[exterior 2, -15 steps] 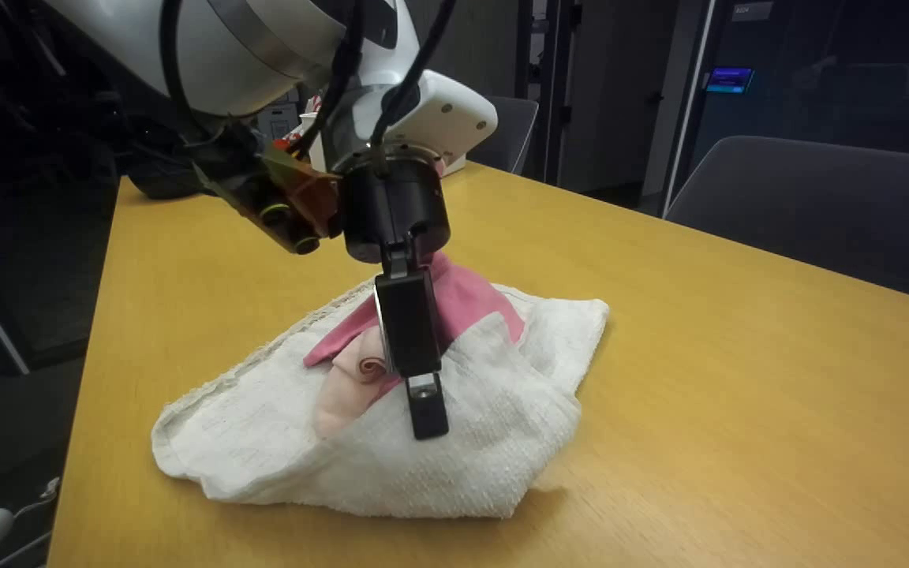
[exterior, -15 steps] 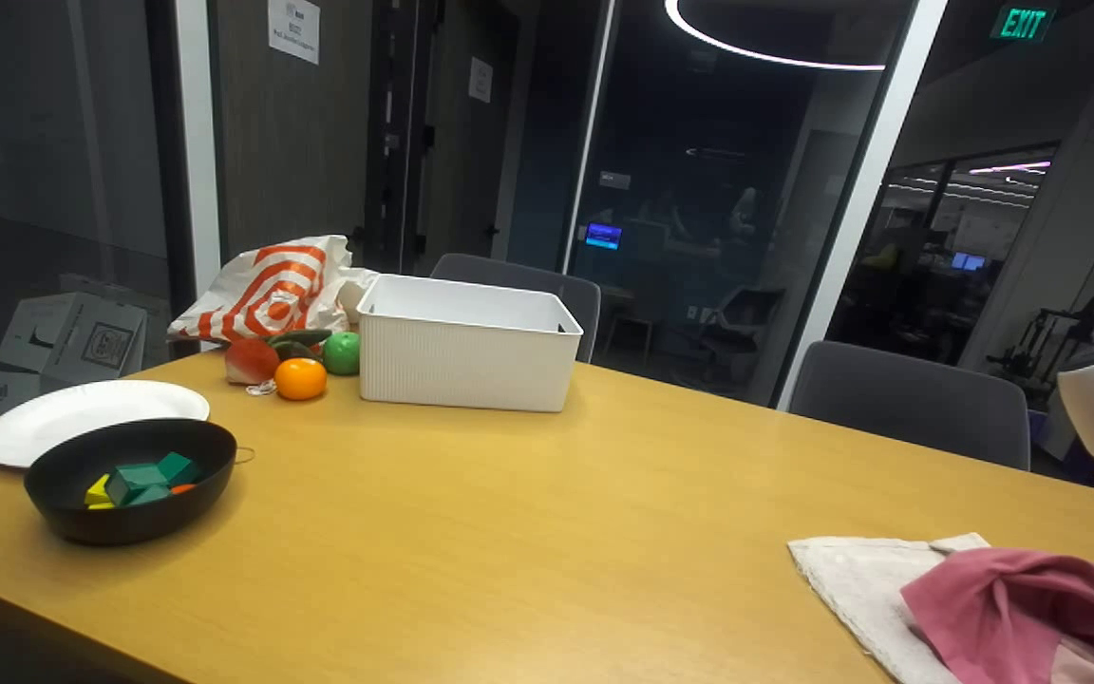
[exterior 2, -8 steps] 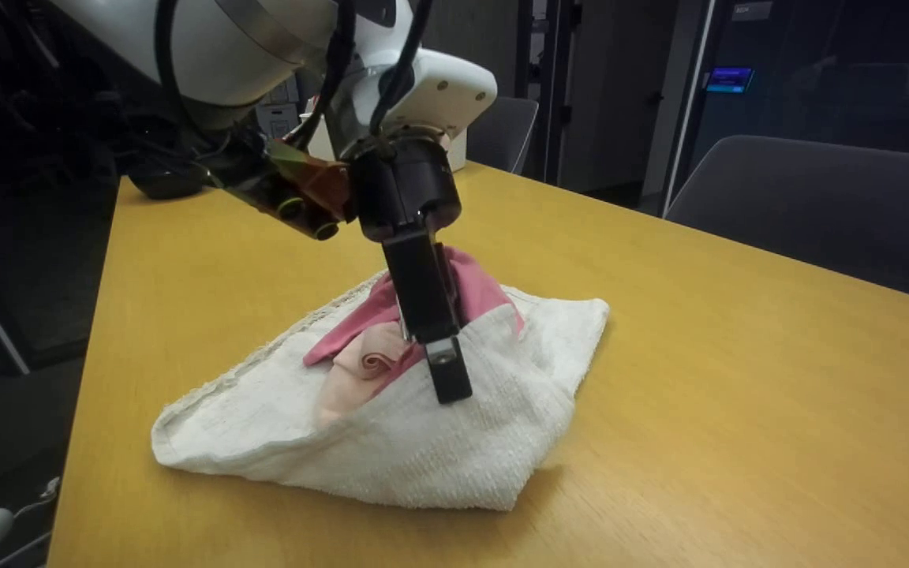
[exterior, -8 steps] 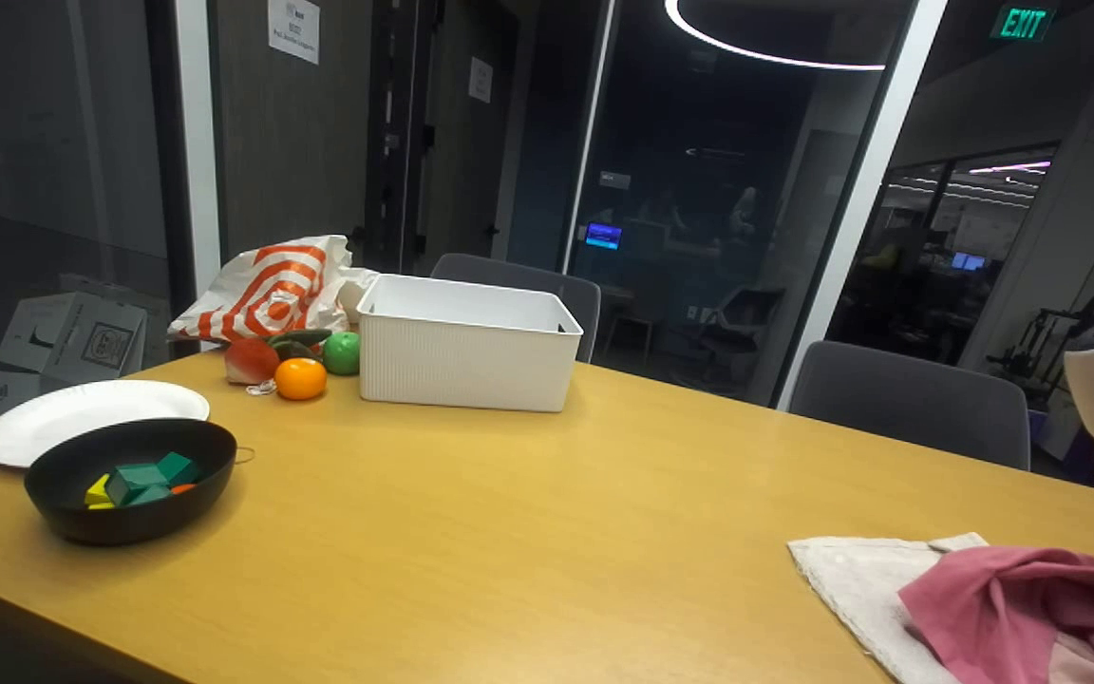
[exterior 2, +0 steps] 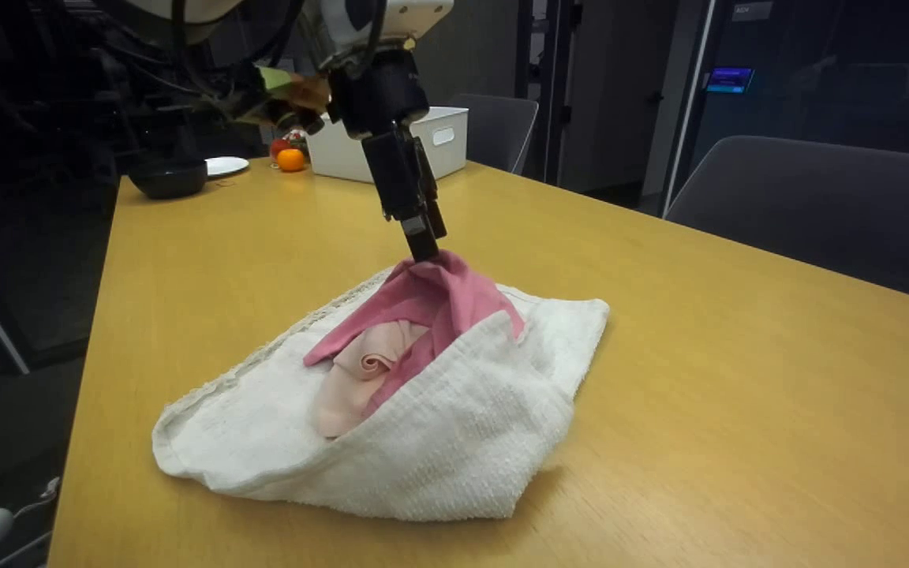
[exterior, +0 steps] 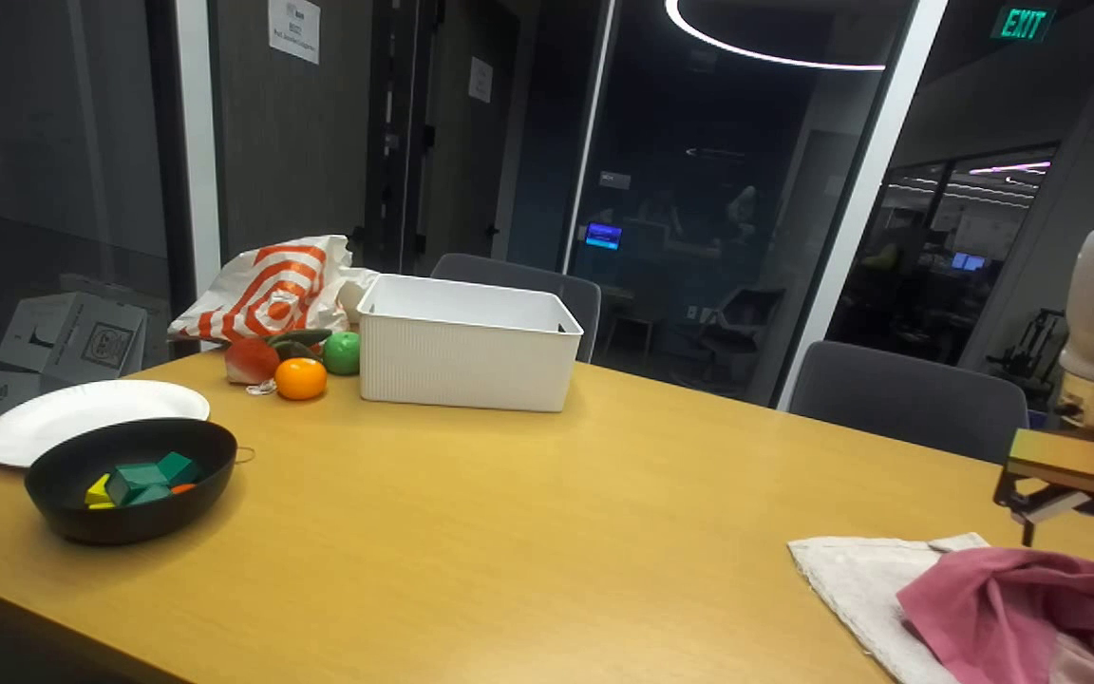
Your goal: Unfold the towel, then remove the peach and pinks shirts from the towel
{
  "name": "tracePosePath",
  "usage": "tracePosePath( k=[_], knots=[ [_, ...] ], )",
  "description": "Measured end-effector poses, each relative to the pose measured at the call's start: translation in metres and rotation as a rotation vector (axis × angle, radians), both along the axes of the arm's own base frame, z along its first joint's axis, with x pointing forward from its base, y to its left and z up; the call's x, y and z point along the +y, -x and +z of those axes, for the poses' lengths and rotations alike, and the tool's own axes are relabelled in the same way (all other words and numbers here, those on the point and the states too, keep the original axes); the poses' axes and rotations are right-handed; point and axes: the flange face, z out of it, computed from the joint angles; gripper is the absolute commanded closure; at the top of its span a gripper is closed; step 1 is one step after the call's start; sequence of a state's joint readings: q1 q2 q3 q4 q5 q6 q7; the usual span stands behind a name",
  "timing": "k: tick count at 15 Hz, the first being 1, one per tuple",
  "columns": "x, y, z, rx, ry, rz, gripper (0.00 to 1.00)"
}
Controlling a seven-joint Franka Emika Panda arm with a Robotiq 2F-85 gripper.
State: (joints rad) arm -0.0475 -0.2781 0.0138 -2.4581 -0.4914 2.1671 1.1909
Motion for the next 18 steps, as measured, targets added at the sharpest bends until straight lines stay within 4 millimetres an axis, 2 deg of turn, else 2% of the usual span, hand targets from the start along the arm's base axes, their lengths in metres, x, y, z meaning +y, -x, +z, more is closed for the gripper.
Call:
tracePosePath(
  k=[2,4,8,10,11,12,18],
  knots=[
    [0.016,-0.012,-0.003,-0.063,-0.031,0.051,0.0],
    [0.026,-0.02,-0.016,-0.071,-0.031,0.097,0.0],
    [0.032,-0.027,-0.049,0.005,-0.025,0.118,0.0],
    [0.032,-0.028,-0.058,0.031,-0.023,0.117,0.0],
    [0.031,-0.028,-0.062,0.043,-0.005,0.121,0.25],
    [0.029,-0.027,-0.065,0.06,0.017,0.125,0.26],
    [0.025,-0.027,-0.071,0.089,0.037,0.11,0.73]
  ],
)
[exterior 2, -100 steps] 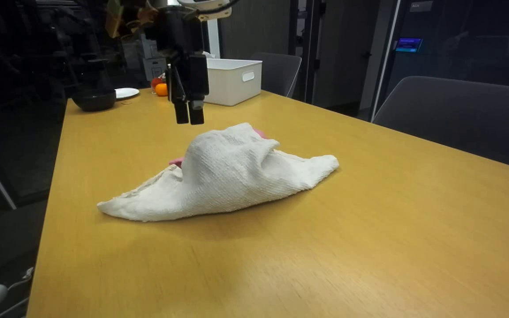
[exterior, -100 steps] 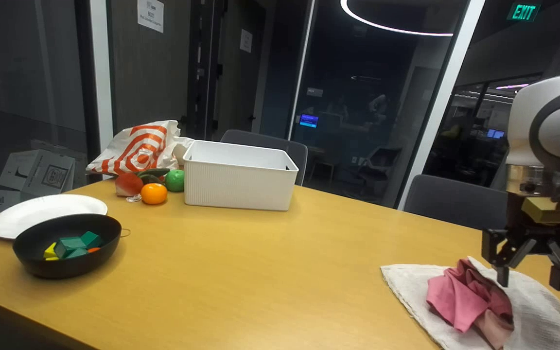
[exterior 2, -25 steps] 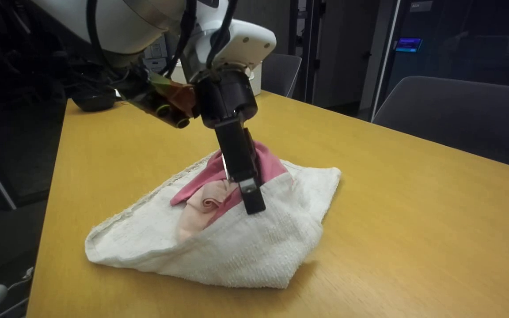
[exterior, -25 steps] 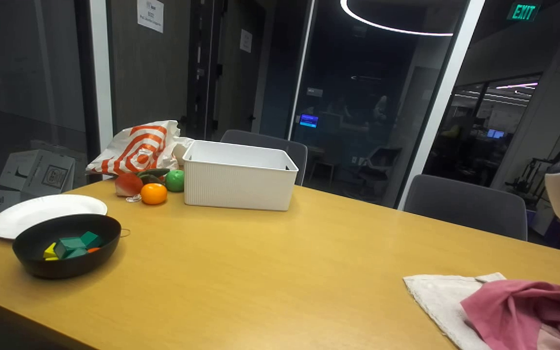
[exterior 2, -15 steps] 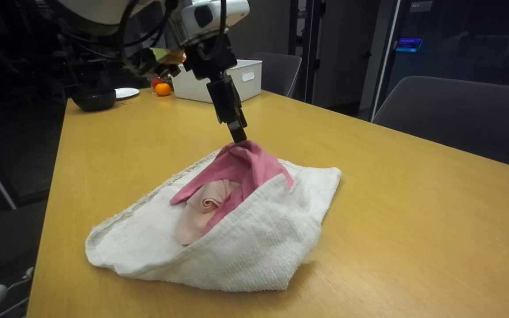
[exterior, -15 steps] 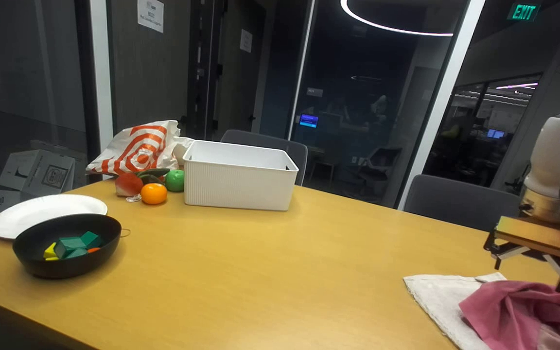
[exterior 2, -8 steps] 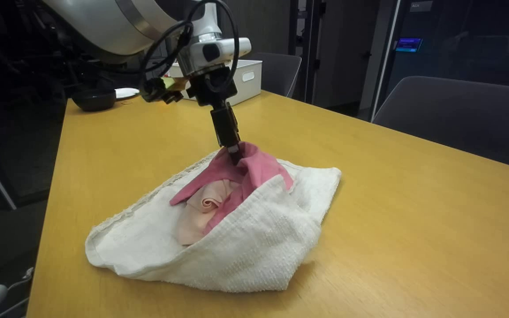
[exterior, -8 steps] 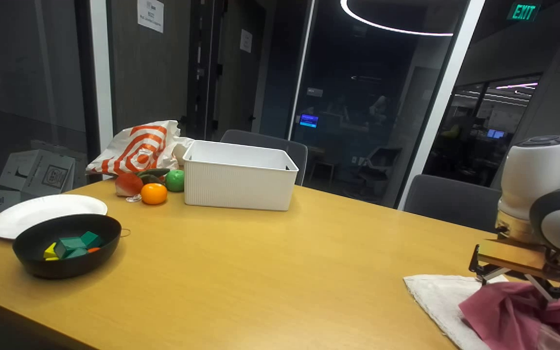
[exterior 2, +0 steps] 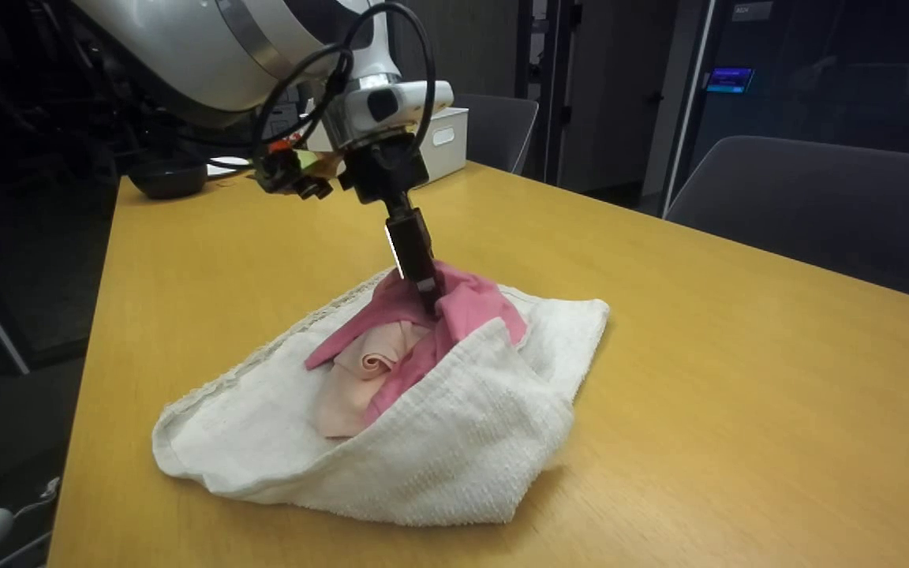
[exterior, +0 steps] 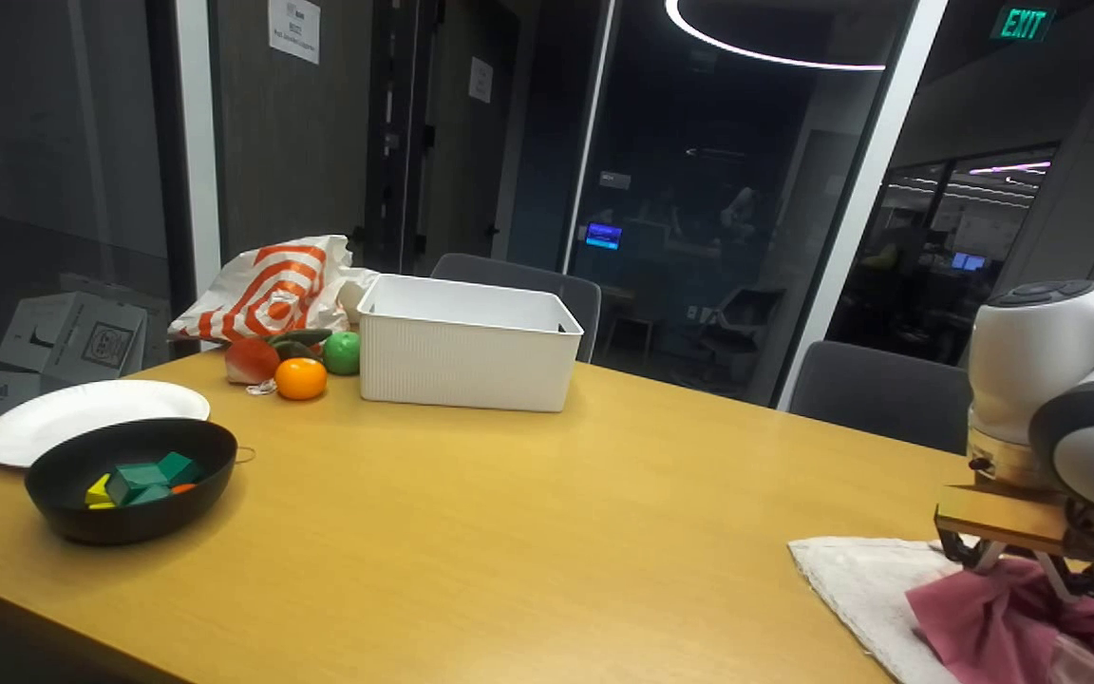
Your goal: Unfold the towel, then remove the peach and pinks shirts from the towel
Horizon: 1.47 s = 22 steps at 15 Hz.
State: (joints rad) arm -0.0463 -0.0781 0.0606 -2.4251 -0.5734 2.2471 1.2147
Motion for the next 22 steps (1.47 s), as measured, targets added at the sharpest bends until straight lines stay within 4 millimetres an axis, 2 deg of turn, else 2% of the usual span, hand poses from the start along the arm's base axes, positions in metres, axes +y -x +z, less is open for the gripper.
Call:
tracePosePath(
  k=[2,3,5,9,12,14,17,19,22],
  knots=[
    [0.0,0.0,0.0,0.0,-0.005,-0.008,0.85],
    [0.0,0.0,-0.001,-0.001,-0.007,-0.011,0.95],
    [0.0,0.0,-0.001,-0.001,-0.014,-0.021,1.0],
    [0.002,-0.002,0.001,-0.018,-0.064,-0.06,0.96],
    [0.005,-0.011,0.017,-0.088,-0.105,-0.065,0.96],
    [0.008,-0.018,0.04,-0.156,-0.113,-0.048,0.96],
    [0.02,-0.026,0.088,-0.293,-0.127,0.0,0.96],
    [0.034,-0.031,0.123,-0.381,-0.121,0.054,0.96],
    [0.065,-0.038,0.172,-0.495,-0.105,0.155,0.95]
  ],
)
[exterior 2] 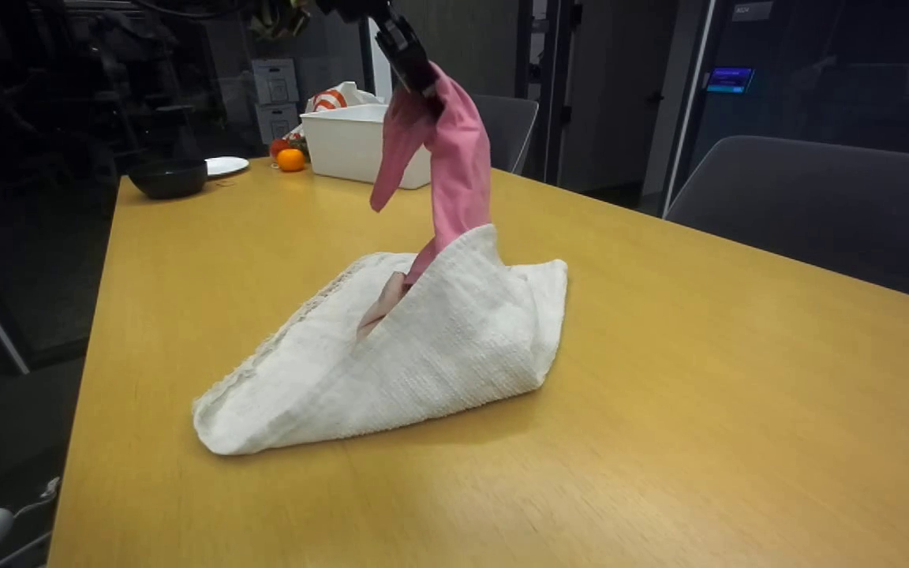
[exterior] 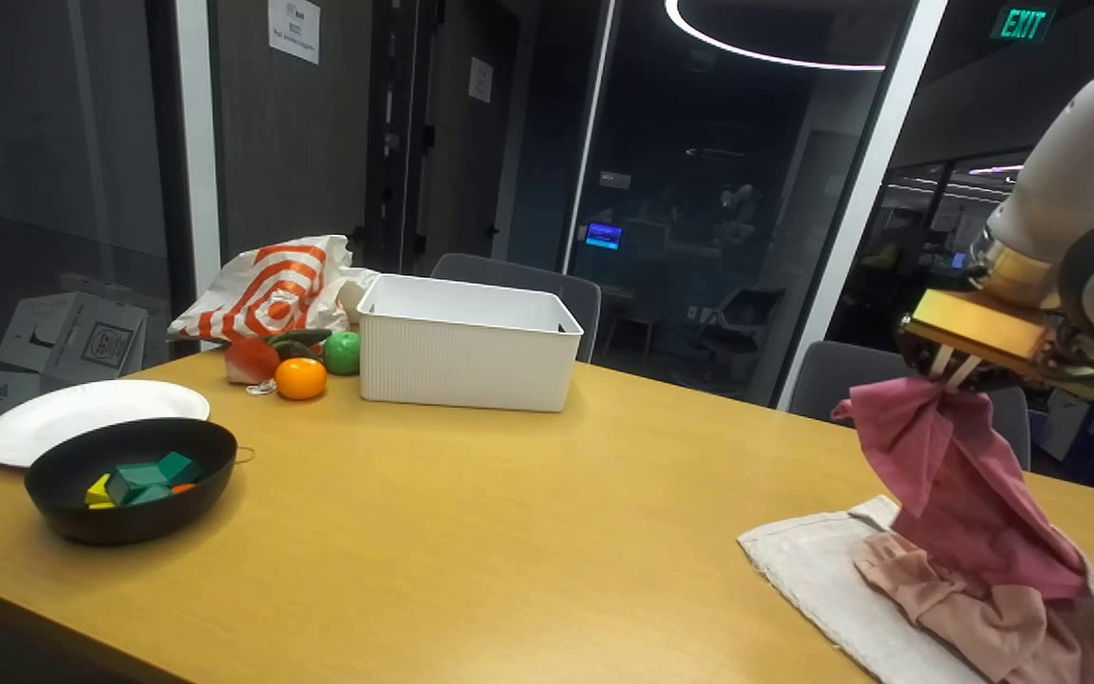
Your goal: Unfold the towel, then remove the peach and pinks shirts from the towel
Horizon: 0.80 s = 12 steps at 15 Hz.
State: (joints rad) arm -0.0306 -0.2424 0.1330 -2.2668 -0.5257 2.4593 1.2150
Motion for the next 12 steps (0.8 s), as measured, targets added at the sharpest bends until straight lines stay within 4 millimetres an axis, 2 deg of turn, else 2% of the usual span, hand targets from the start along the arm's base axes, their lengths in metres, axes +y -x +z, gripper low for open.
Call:
tracePosePath(
  k=[4,7,9,12],
  knots=[
    [0.04,-0.009,0.052,-0.167,0.017,0.127,0.94],
    [0.069,-0.01,0.074,-0.279,-0.028,0.235,0.94],
    [0.093,-0.011,0.074,-0.332,-0.077,0.315,0.94],
    [0.135,-0.015,0.053,-0.366,-0.165,0.434,0.94]
  ],
)
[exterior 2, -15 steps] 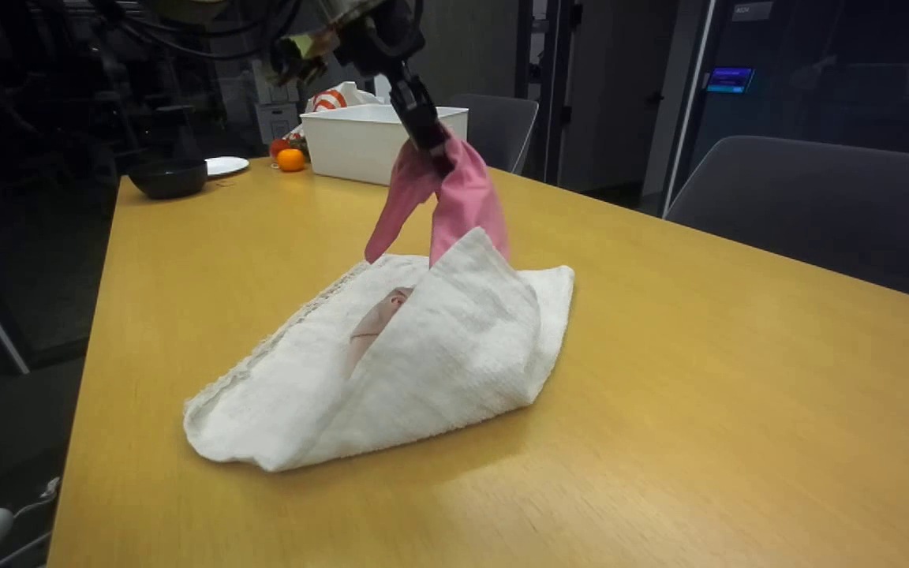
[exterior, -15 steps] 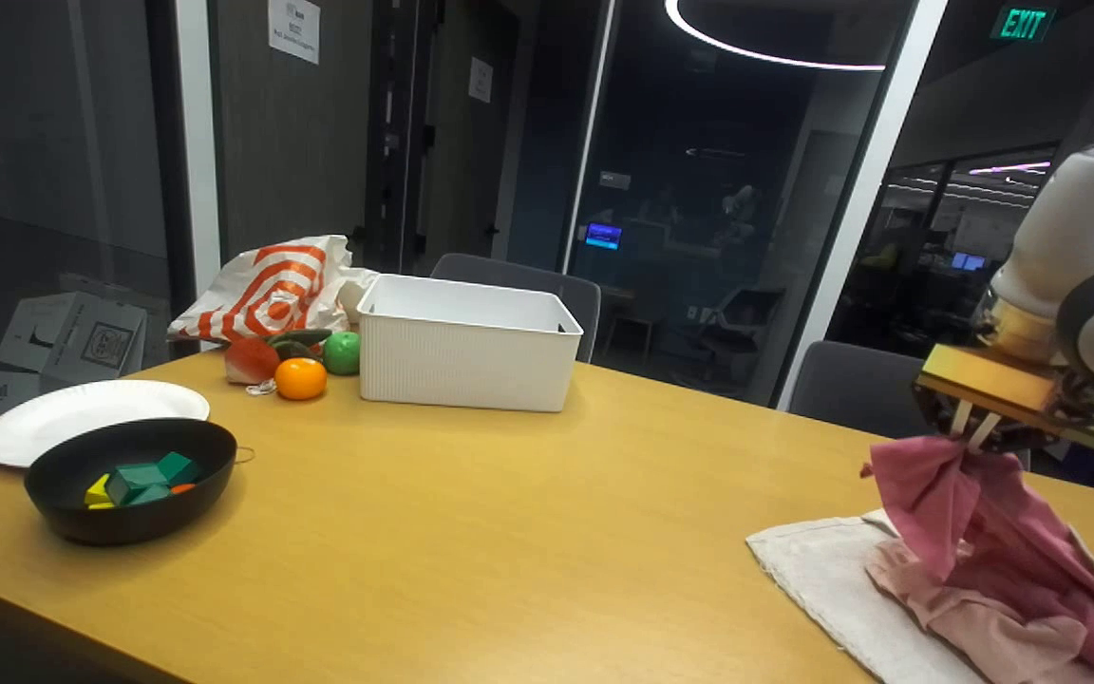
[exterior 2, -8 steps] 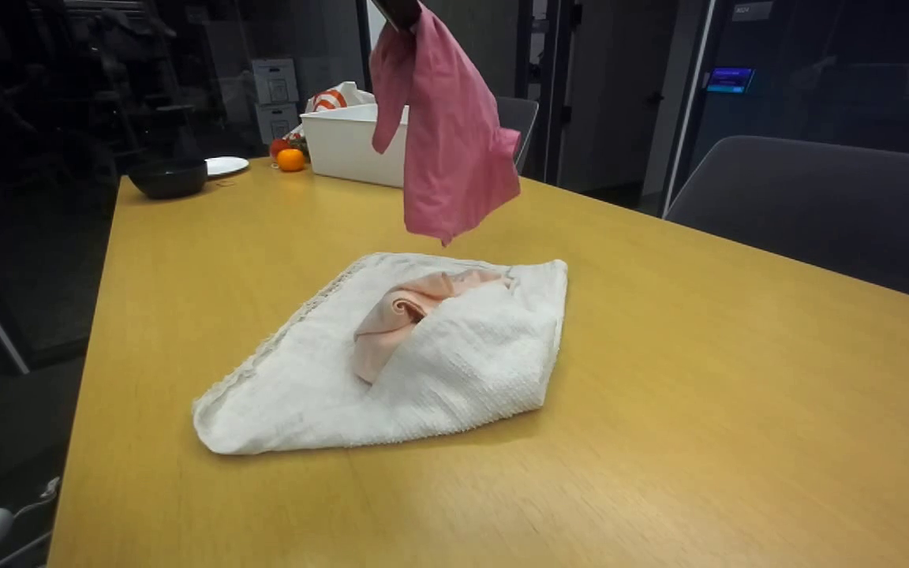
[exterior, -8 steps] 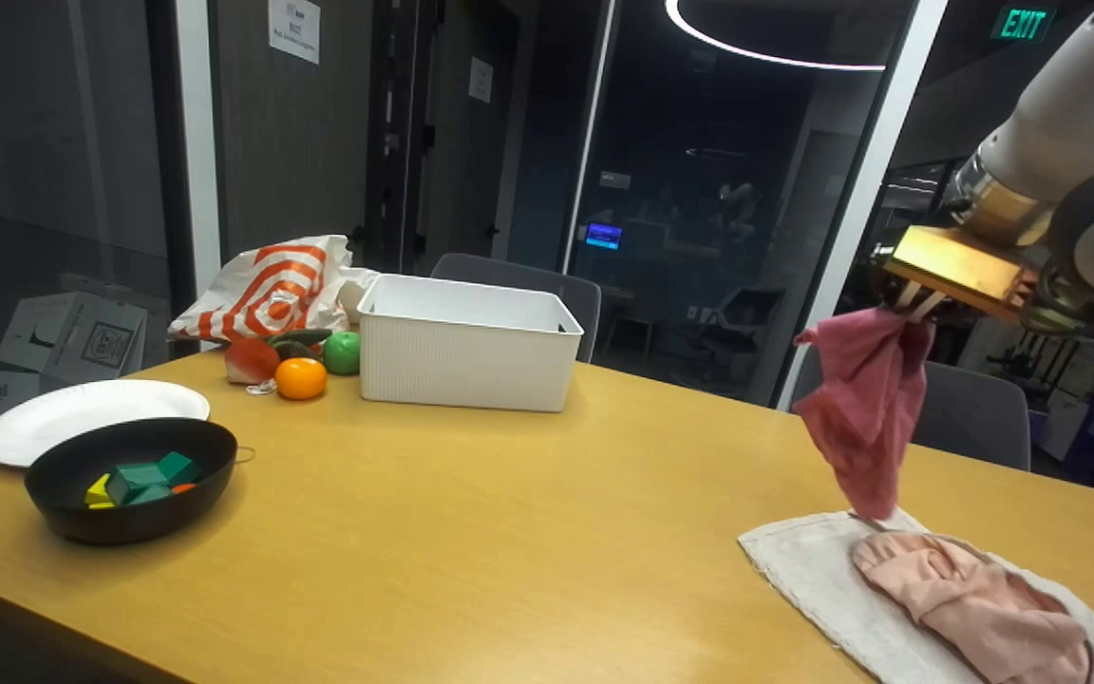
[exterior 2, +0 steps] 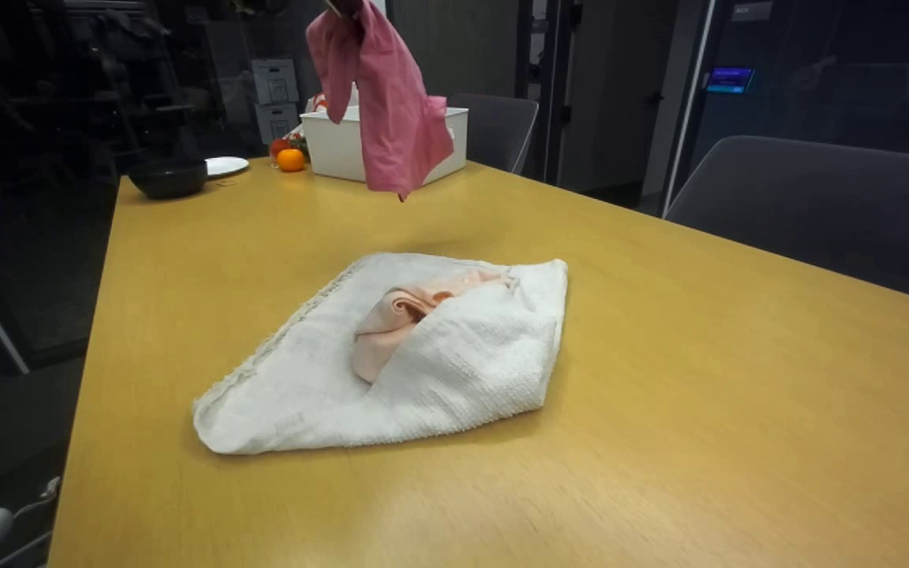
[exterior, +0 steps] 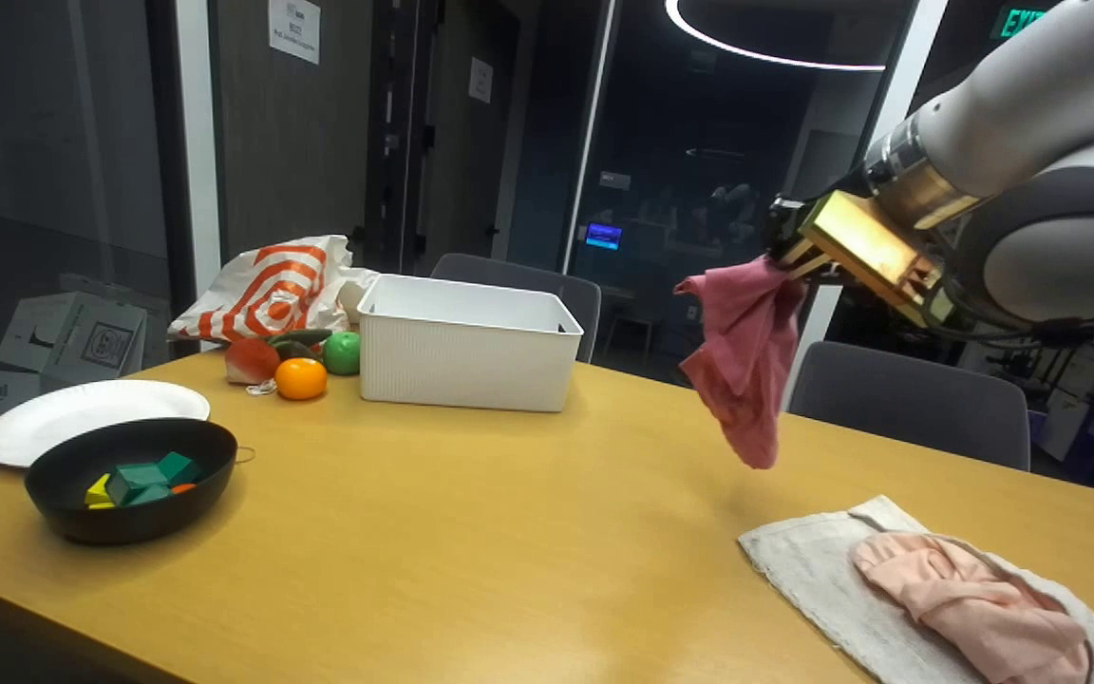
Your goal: Unfold the towel, then remove the peach and pinks shirts from the towel
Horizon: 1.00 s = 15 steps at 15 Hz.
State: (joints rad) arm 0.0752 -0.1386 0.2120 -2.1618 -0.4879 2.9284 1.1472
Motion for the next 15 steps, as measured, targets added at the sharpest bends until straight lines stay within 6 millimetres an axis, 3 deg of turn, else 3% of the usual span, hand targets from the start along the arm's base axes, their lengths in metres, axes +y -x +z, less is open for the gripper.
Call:
tracePosePath(
  k=[1,2,7,9,10,11,12,15],
  knots=[
    [0.015,-0.001,-0.012,0.001,-0.023,0.045,0.85],
    [0.031,-0.003,-0.025,0.007,-0.047,0.089,0.67],
    [0.11,-0.002,-0.104,0.094,-0.152,0.28,0.31],
    [0.139,0.002,-0.113,0.136,-0.189,0.339,0.16],
    [0.143,0.001,-0.11,0.159,-0.202,0.352,0.08],
    [0.139,-0.003,-0.104,0.183,-0.209,0.352,0.01],
    [0.127,-0.01,-0.098,0.208,-0.21,0.337,0.0],
    [0.056,-0.032,-0.084,0.307,-0.184,0.222,0.0]
  ],
)
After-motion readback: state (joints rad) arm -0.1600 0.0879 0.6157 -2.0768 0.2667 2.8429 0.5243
